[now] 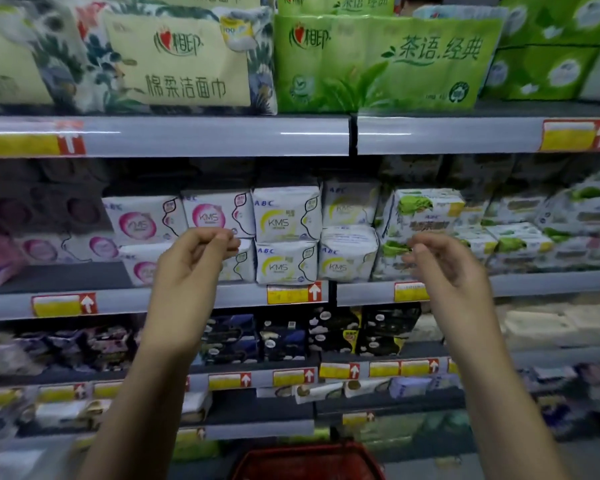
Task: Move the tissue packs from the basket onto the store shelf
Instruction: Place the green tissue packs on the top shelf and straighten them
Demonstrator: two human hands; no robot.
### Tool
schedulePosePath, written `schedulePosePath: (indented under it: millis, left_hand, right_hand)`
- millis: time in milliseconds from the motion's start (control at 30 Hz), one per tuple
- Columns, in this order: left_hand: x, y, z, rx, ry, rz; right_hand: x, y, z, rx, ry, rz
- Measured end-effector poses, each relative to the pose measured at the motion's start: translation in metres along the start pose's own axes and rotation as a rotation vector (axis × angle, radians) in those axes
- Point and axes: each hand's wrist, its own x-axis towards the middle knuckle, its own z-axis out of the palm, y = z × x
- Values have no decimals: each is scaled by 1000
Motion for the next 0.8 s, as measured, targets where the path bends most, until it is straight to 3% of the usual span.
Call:
schedulePosePath:
  millis: [167, 500, 800]
  left_hand:
    - [-9, -12, 3, -6, -70, -87]
    - [-20, -42, 2, -41, -18, -270]
    - [-23, -58, 14, 16, -79, -295]
  right_hand:
    - [-20, 9, 15, 31, 28, 68]
    - [-36, 48, 15, 7, -3, 183]
    - [-35, 71, 4, -29, -29, 204]
